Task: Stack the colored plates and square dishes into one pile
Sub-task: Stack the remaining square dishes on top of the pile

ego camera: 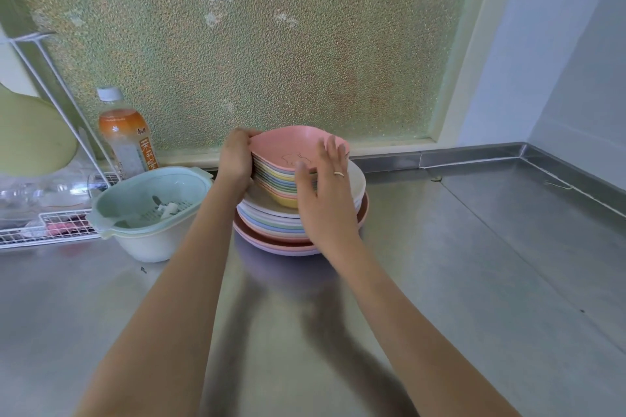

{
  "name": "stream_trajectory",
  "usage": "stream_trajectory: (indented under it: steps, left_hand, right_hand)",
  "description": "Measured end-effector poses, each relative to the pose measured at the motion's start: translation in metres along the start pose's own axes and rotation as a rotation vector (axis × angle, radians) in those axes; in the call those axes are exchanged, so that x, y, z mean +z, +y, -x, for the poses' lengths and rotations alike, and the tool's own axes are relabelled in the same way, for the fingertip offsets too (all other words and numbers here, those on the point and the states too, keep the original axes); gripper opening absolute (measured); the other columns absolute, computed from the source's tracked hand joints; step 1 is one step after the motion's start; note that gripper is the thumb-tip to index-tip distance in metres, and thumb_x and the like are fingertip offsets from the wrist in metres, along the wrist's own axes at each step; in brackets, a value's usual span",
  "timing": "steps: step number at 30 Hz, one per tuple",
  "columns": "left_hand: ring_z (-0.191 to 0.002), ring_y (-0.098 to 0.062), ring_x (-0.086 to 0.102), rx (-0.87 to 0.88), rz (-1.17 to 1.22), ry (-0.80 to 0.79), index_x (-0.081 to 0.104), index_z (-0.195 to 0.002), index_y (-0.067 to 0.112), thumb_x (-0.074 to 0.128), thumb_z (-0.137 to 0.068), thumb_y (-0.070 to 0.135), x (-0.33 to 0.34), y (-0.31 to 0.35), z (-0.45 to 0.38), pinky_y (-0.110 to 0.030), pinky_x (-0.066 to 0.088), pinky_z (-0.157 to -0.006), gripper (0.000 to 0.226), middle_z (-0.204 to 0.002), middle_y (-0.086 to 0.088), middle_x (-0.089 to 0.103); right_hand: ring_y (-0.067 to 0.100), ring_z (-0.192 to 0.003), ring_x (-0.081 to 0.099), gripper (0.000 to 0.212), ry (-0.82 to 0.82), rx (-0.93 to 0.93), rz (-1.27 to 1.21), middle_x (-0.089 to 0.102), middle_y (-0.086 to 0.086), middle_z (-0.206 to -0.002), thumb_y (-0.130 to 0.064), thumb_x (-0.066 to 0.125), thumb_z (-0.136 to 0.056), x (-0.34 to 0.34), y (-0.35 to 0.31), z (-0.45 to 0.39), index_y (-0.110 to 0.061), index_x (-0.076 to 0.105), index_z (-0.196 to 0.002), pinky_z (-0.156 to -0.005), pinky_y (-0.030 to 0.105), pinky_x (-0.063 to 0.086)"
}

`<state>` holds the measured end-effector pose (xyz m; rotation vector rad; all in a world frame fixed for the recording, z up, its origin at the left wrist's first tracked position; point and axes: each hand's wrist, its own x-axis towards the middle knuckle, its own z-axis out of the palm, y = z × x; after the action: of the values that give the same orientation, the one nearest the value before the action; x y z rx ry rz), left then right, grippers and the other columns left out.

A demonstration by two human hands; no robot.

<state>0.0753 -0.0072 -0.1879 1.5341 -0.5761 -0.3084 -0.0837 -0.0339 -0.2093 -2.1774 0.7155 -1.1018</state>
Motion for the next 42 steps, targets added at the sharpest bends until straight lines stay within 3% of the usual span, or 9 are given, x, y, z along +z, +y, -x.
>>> stream_trajectory:
  steps: [4, 7, 14, 17, 25, 30, 33, 37, 42]
  left_hand:
    - [-0.079, -0.019, 0.061, -0.073, 0.157, 0.028, 0.060, -0.079, 0.013, 0.039, -0.081, 0.018, -0.007, -0.003, 0.006, -0.031, 0.050, -0.070, 0.022, -0.082, -0.002, 0.069]
    - [-0.065, -0.017, 0.058, -0.082, 0.194, 0.066, 0.055, -0.083, 0.012, 0.041, -0.087, 0.022, -0.007, -0.001, 0.006, -0.031, 0.048, -0.068, 0.018, -0.063, 0.001, 0.063]
    - [-0.110, -0.012, 0.055, -0.096, 0.143, -0.119, 0.056, -0.130, 0.018, 0.038, -0.098, 0.030, 0.008, 0.003, -0.005, -0.030, 0.043, -0.095, 0.039, -0.120, 0.006, 0.058]
    - [-0.094, -0.010, 0.060, -0.164, 0.156, -0.166, 0.068, -0.110, 0.028, 0.041, -0.091, 0.028, 0.011, 0.003, -0.002, -0.026, 0.045, -0.073, 0.033, -0.101, 0.009, 0.067]
    - [-0.065, -0.017, 0.048, 0.025, 0.192, 0.203, 0.054, -0.064, 0.014, 0.045, -0.082, 0.018, 0.002, 0.000, -0.009, -0.029, 0.039, -0.065, 0.020, -0.065, -0.001, 0.054]
    - [-0.092, -0.020, 0.065, -0.192, 0.334, -0.193, 0.066, -0.109, 0.014, 0.034, -0.095, 0.020, 0.010, 0.001, -0.004, -0.030, 0.053, -0.075, 0.036, -0.103, -0.005, 0.069]
    - [-0.096, -0.021, 0.064, -0.206, 0.375, -0.173, 0.064, -0.117, 0.013, 0.029, -0.092, 0.015, 0.011, -0.002, -0.002, -0.031, 0.053, -0.076, 0.043, -0.107, -0.006, 0.068]
    - [-0.055, -0.005, 0.059, -0.141, 0.270, -0.043, 0.062, -0.073, 0.022, 0.042, -0.087, 0.021, 0.009, 0.002, 0.001, -0.018, 0.043, -0.050, 0.024, -0.057, 0.014, 0.064]
    - [-0.085, -0.016, 0.066, -0.186, 0.403, -0.069, 0.062, -0.124, 0.016, 0.041, -0.098, 0.021, 0.012, -0.002, -0.001, -0.028, 0.055, -0.071, 0.034, -0.096, 0.000, 0.069]
  right_hand:
    - [0.021, -0.144, 0.019, 0.055, -0.054, 0.219, -0.117, 0.015, 0.004, -0.159, -0.033, 0.030, -0.100, -0.019, 0.014, -0.026, -0.017, 0.014, -0.151, -0.110, 0.026, 0.016]
    - [0.022, -0.142, 0.023, 0.053, -0.093, 0.393, -0.247, 0.021, 0.002, -0.158, -0.024, 0.026, -0.100, -0.034, 0.024, -0.046, -0.019, 0.013, -0.151, -0.112, 0.032, 0.019]
    - [0.022, -0.139, 0.031, 0.046, 0.099, 0.294, -0.309, 0.037, 0.004, -0.148, -0.024, 0.030, -0.101, -0.019, 0.014, -0.026, -0.016, 0.028, -0.146, -0.107, 0.031, 0.026]
    - [0.017, -0.144, 0.018, 0.048, 0.102, 0.324, -0.315, 0.015, 0.002, -0.159, -0.020, 0.026, -0.102, -0.013, 0.014, -0.030, -0.013, 0.022, -0.149, -0.113, 0.026, 0.014]
    - [0.019, -0.143, 0.021, 0.052, 0.068, 0.514, -0.517, 0.022, 0.000, -0.157, -0.039, 0.018, -0.102, -0.025, 0.028, -0.048, -0.022, 0.015, -0.151, -0.115, 0.034, 0.015]
    - [0.022, -0.145, 0.017, 0.057, 0.025, 0.509, -0.500, 0.016, -0.001, -0.159, -0.050, 0.016, -0.099, -0.010, 0.024, -0.041, -0.030, 0.003, -0.151, -0.117, 0.043, 0.014]
    - [0.025, -0.137, 0.035, 0.062, 0.008, 0.619, -0.556, 0.034, 0.004, -0.152, -0.057, 0.016, -0.095, -0.011, 0.028, -0.053, -0.027, 0.021, -0.149, -0.114, 0.047, 0.026]
    - [0.027, -0.127, 0.047, 0.073, -0.058, 0.691, -0.662, 0.050, 0.010, -0.140, -0.068, 0.021, -0.088, -0.010, 0.032, -0.063, -0.020, 0.048, -0.137, -0.109, 0.047, 0.035]
    - [0.027, -0.114, 0.057, 0.068, -0.063, 0.712, -0.683, 0.059, 0.010, -0.128, -0.064, 0.033, -0.083, -0.005, 0.033, -0.064, -0.018, 0.054, -0.129, -0.102, 0.047, 0.043]
